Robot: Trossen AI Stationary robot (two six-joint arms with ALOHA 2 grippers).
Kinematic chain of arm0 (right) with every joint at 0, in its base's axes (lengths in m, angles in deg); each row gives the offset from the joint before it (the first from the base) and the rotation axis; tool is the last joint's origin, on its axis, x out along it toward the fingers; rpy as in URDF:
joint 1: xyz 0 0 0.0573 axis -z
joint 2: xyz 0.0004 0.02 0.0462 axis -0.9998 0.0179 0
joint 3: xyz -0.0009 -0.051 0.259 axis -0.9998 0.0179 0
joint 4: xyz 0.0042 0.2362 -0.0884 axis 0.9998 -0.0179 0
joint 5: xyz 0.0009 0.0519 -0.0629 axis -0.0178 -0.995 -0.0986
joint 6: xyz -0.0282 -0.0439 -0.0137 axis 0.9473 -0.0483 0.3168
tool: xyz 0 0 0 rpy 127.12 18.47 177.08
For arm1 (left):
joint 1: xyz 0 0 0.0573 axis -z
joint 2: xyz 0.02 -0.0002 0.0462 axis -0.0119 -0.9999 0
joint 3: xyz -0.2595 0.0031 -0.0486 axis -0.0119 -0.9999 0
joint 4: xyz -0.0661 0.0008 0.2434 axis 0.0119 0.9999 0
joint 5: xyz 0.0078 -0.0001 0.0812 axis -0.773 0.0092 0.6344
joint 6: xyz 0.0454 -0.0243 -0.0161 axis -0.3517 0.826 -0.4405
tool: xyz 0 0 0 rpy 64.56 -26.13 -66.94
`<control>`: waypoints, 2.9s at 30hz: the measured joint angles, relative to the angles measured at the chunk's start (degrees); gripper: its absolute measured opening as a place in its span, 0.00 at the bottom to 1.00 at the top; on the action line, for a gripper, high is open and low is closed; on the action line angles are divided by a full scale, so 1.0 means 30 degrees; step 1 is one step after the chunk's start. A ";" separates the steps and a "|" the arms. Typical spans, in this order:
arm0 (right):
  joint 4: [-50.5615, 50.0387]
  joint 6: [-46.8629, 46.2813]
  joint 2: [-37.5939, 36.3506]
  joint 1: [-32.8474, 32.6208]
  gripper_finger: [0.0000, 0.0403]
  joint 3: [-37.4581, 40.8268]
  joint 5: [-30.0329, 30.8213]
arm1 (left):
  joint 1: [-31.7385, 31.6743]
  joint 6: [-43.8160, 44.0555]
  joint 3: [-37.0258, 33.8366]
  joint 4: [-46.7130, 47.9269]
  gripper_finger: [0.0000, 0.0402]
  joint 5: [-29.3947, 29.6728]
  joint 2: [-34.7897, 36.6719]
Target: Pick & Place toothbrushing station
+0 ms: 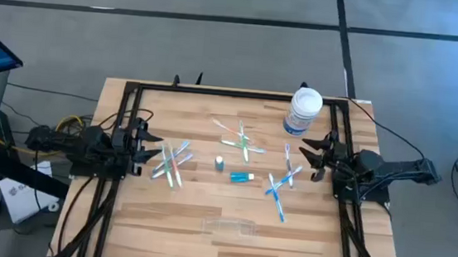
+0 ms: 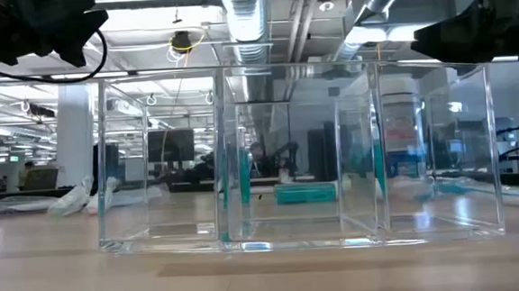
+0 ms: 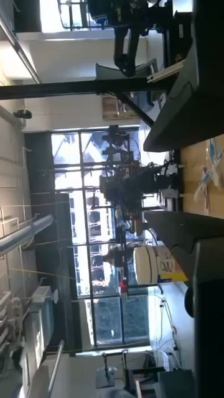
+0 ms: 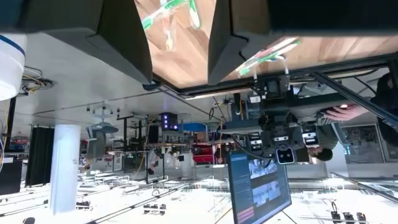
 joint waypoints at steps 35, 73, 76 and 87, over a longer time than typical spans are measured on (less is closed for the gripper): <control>0.0022 -0.0007 0.0001 -0.0044 0.37 -0.0001 -0.0051 | 0.0000 0.8627 0.4824 0.7920 0.34 0.7406 -0.9557; 0.0030 -0.0015 0.0000 -0.0036 0.37 0.0001 -0.0058 | -0.3863 1.8418 0.5851 1.7165 0.45 0.4892 -1.2472; 0.0030 -0.0015 0.0007 -0.0036 0.37 -0.0006 -0.0057 | -0.4035 1.8418 0.5664 1.7327 0.47 0.4932 -1.2472; 0.0030 -0.0015 0.0000 -0.0036 0.37 -0.0005 -0.0058 | -0.5392 1.8947 0.5350 1.7468 0.51 0.4753 -1.2472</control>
